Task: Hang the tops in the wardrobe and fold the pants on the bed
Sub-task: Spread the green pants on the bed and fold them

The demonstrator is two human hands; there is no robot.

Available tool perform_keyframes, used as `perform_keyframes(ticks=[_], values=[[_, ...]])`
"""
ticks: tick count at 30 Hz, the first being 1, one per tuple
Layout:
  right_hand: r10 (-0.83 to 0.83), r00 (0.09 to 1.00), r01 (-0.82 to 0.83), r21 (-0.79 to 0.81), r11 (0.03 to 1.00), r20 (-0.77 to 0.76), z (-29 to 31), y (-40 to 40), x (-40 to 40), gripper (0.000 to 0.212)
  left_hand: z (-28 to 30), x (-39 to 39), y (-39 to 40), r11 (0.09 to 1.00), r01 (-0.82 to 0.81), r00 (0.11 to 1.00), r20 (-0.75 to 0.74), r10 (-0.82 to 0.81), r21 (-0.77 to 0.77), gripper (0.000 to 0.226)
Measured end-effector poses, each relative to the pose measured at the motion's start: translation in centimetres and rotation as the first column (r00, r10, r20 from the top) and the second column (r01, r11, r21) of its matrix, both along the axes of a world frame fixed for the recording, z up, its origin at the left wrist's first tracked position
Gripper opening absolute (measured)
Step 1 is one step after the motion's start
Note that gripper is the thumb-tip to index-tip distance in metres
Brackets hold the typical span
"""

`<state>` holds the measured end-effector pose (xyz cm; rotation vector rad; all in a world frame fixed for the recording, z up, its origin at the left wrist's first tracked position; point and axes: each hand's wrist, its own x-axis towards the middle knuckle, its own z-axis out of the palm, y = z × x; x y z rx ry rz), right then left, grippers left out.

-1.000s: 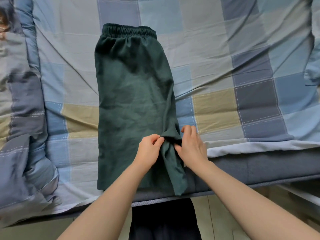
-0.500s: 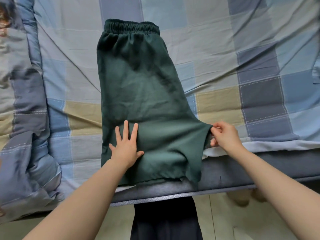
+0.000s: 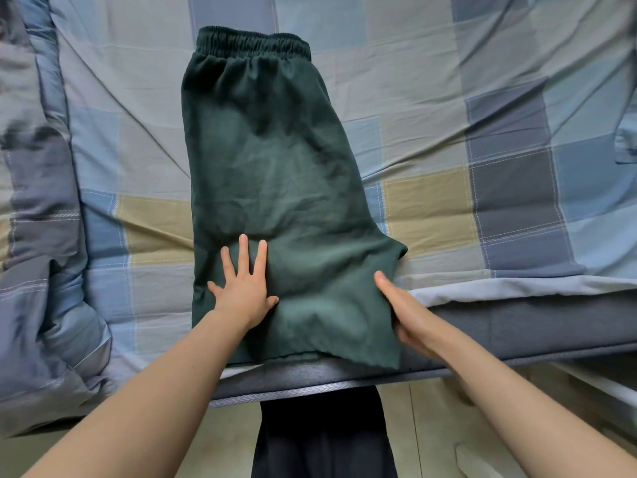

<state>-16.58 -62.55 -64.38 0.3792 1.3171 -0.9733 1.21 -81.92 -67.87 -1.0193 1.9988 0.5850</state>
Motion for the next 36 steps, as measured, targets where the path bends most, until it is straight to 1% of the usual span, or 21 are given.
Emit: perform_keyframes(ticks=[3, 6, 8, 9, 10, 11, 12, 13, 16, 17, 19, 22, 24, 25, 27, 28, 29, 30, 32, 34, 36], values=[[0.153, 0.988, -0.15, -0.106, 0.983, 0.02, -0.7, 1.7, 0.8, 0.04, 0.1, 0.0, -0.1, 1.0, 0.01, 1.0, 0.006, -0.01, 0.008, 0.103], [0.168, 0.986, -0.169, 0.084, 0.982, 0.014, -0.6, 2.9, 1.2, 0.03, 0.1, 0.0, -0.1, 1.0, 0.02, 1.0, 0.01, -0.02, 0.004, 0.103], [0.4, 0.915, -0.384, 0.189, 0.904, -0.054, 0.0, 3.6, 1.4, 0.034, 0.2, 0.0, -0.1, 1.0, 0.025, 1.0, 0.018, -0.025, 0.008, 0.103], [0.564, 0.814, -0.528, 0.224, 0.819, -0.141, 0.2, 3.8, 1.3, 0.035, 0.3, -0.1, -0.2, 1.0, 0.027, 0.999, 0.022, -0.027, 0.01, 0.104], [0.721, 0.642, -0.671, 0.263, 0.693, -0.26, 0.4, 3.9, 1.2, 0.038, 0.4, -0.2, -0.2, 1.0, 0.028, 0.999, 0.026, -0.028, 0.013, 0.104], [0.832, 0.404, -0.785, 0.323, 0.529, -0.382, 0.7, 3.7, 1.0, 0.042, 0.4, -0.2, -0.2, 0.999, 0.03, 0.999, 0.029, -0.03, 0.014, 0.104], [0.869, 0.176, -0.836, 0.396, 0.38, -0.462, 1.2, 3.1, 1.0, 0.048, 0.4, -0.2, -0.2, 0.999, 0.033, 0.999, 0.032, -0.034, 0.012, 0.103], [0.861, 0.027, -0.846, 0.447, 0.29, -0.508, 1.6, 2.3, 0.9, 0.052, 0.3, -0.3, -0.3, 0.999, 0.039, 0.999, 0.033, -0.039, 0.008, 0.103], [0.847, -0.119, -0.845, 0.501, 0.187, -0.518, 1.7, 0.4, 0.4, 0.062, 0.4, -0.3, -0.3, 0.999, 0.052, 0.998, 0.04, -0.052, 0.004, 0.104], [0.867, -0.126, -0.831, 0.528, 0.173, -0.481, 1.5, 0.4, -0.1, 0.064, 0.4, -0.3, -0.4, 0.998, 0.055, 0.998, 0.039, -0.055, 0.01, 0.105], [0.923, -0.049, -0.792, 0.577, 0.197, -0.382, 1.0, 2.3, -1.4, 0.063, 0.4, -0.2, -0.6, 0.998, 0.051, 0.998, 0.029, -0.051, 0.023, 0.106], [0.992, 0.005, -0.79, 0.608, 0.082, -0.128, 0.7, 7.8, -3.3, 0.062, 0.6, 0.0, -0.8, 0.998, 0.055, 0.998, 0.013, -0.055, 0.021, 0.106], [0.995, 0.052, -0.787, 0.61, 0.094, -0.085, 1.2, 10.9, -3.7, 0.055, 0.5, -0.2, -0.6, 0.998, 0.058, 0.998, 0.023, -0.059, 0.026, 0.106], [0.985, 0.111, -0.769, 0.617, 0.17, -0.133, 1.5, 11.3, -3.8, 0.053, 0.6, -0.4, -0.4, 0.999, 0.05, 0.998, 0.04, -0.05, 0.012, 0.105], [0.845, 0.399, -0.643, 0.55, 0.534, -0.355, 2.0, 10.2, -3.5, 0.044, 0.9, -0.9, 0.6, 0.993, 0.053, 0.997, 0.058, -0.047, -0.11, 0.1], [0.728, 0.495, -0.538, 0.491, 0.686, -0.475, 2.2, 8.8, -3.2, 0.038, 1.1, -1.4, 1.6, 0.973, 0.095, 0.995, 0.012, -0.095, -0.212, 0.094], [0.63, 0.512, -0.448, 0.445, 0.776, -0.584, 2.2, 7.0, -3.1, 0.033, 1.3, -1.8, 2.8, 0.943, 0.149, 0.98, -0.085, -0.182, -0.298, 0.089], [0.57, 0.471, -0.397, 0.416, 0.818, -0.673, 1.9, 4.9, -3.1, 0.029, 1.3, -2.3, 4.2, 0.919, 0.195, 0.932, -0.226, -0.282, -0.342, 0.087], [0.522, 0.376, -0.359, 0.398, 0.844, -0.766, 0.4, 1.3, -3.5, 0.028, 1.3, -3.3, 7.7, 0.888, 0.327, 0.762, -0.466, -0.45, -0.323, 0.089], [0.543, 0.36, -0.352, 0.429, 0.832, -0.759, -1.9, -1.6, -4.9, 0.05, 1.1, -4.1, 11.2, 0.861, 0.438, 0.663, -0.554, -0.504, -0.26, 0.086], [0.652, 0.31, -0.456, 0.494, 0.741, -0.692, -4.0, -2.8, -6.8, 0.041, 1.3, -4.7, 14.1, 0.818, 0.541, 0.646, -0.527, -0.552, -0.194, 0.08]])
